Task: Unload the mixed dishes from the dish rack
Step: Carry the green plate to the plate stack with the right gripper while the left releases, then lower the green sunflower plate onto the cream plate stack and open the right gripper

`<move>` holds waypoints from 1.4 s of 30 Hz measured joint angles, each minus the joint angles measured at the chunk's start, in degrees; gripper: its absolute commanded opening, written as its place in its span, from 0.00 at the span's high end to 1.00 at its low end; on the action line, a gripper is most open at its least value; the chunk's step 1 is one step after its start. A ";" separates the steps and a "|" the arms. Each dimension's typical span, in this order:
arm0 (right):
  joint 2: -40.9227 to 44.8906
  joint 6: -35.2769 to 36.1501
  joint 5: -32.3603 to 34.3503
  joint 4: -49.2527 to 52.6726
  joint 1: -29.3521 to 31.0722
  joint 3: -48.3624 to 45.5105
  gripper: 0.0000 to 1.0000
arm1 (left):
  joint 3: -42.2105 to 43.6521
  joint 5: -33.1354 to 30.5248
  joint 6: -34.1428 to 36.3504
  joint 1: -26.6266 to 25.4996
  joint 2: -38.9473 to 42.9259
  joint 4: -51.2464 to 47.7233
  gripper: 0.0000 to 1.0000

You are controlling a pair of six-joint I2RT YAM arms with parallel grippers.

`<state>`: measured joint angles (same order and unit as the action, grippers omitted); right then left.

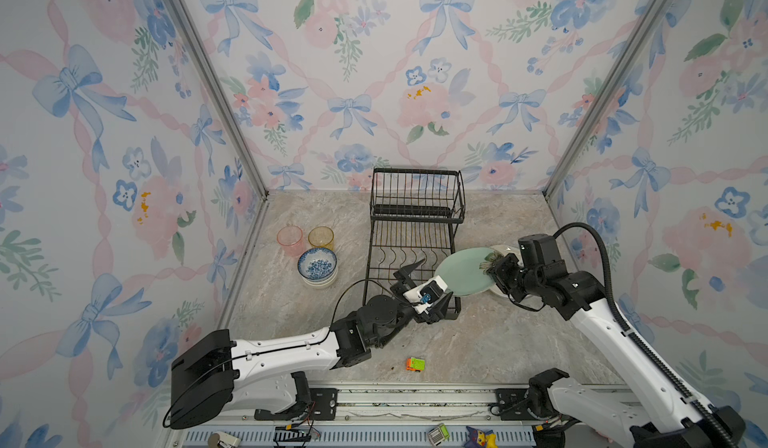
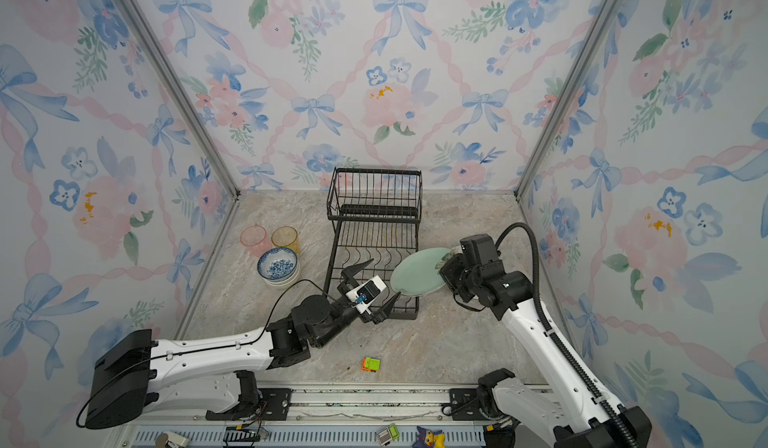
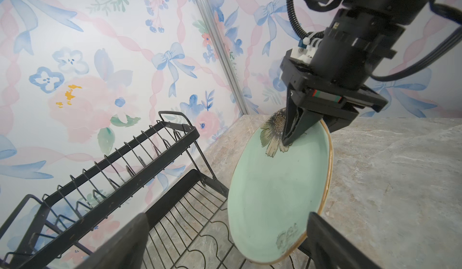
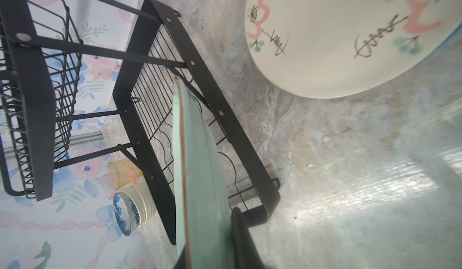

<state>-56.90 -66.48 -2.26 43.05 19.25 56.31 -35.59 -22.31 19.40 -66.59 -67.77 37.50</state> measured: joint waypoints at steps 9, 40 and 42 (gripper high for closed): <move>5.03 5.84 -0.02 1.99 -17.05 -5.25 1.00 | 2.49 2.12 -5.25 4.11 5.18 0.24 0.02; -8.48 13.57 -7.93 -15.74 -30.36 -7.06 1.00 | 4.98 3.17 -9.90 7.17 7.91 0.20 0.02; -9.33 13.60 -8.20 -16.87 -30.36 -7.06 1.00 | 5.05 2.97 -10.14 7.17 8.37 0.20 0.02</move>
<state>-66.24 -52.88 -10.46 26.17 -11.11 49.25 -30.55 -19.33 9.26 -59.42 -59.40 37.69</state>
